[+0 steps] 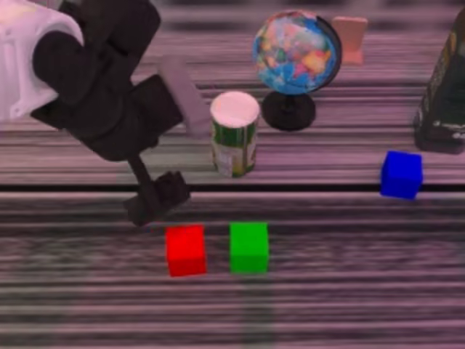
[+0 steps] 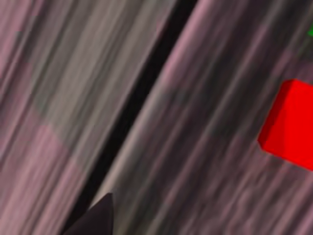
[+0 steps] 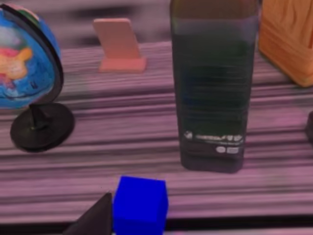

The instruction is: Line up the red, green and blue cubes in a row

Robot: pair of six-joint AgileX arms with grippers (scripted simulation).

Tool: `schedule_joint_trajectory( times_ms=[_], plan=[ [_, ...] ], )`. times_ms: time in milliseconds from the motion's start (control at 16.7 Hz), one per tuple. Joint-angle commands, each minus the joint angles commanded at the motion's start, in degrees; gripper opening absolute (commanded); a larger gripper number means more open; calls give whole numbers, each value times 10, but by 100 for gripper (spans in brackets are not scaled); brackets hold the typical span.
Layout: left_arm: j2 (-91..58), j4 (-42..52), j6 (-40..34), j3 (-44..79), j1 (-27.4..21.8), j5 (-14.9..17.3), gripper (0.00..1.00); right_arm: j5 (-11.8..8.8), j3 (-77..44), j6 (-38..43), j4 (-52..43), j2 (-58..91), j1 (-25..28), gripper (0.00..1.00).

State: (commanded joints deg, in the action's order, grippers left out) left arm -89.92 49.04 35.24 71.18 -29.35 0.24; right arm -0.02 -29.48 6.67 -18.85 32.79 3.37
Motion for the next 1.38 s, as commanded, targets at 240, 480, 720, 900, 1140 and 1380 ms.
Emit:
schedule_joint_trajectory(
  times_ms=[240, 480, 720, 900, 1140, 1380],
  plan=[
    [252, -121, -88, -204, 94, -6, 100, 1, -196, 43, -133, 267, 23, 100],
    [505, -247, -180, -409, 181, -10, 100, 2, -383, 85, -267, 527, 46, 100],
    [699, -358, -259, -567, 245, -9, 100, 2, -550, 122, -376, 729, 65, 100],
    [806, -429, -309, -651, 280, -6, 100, 2, -652, 144, -435, 844, 77, 100],
    [891, -485, -348, -707, 303, -3, 100, 2, -732, 160, -478, 928, 85, 100],
    [899, -490, -352, -712, 305, -2, 100, 2, -739, 162, -482, 935, 86, 100]
  ],
)
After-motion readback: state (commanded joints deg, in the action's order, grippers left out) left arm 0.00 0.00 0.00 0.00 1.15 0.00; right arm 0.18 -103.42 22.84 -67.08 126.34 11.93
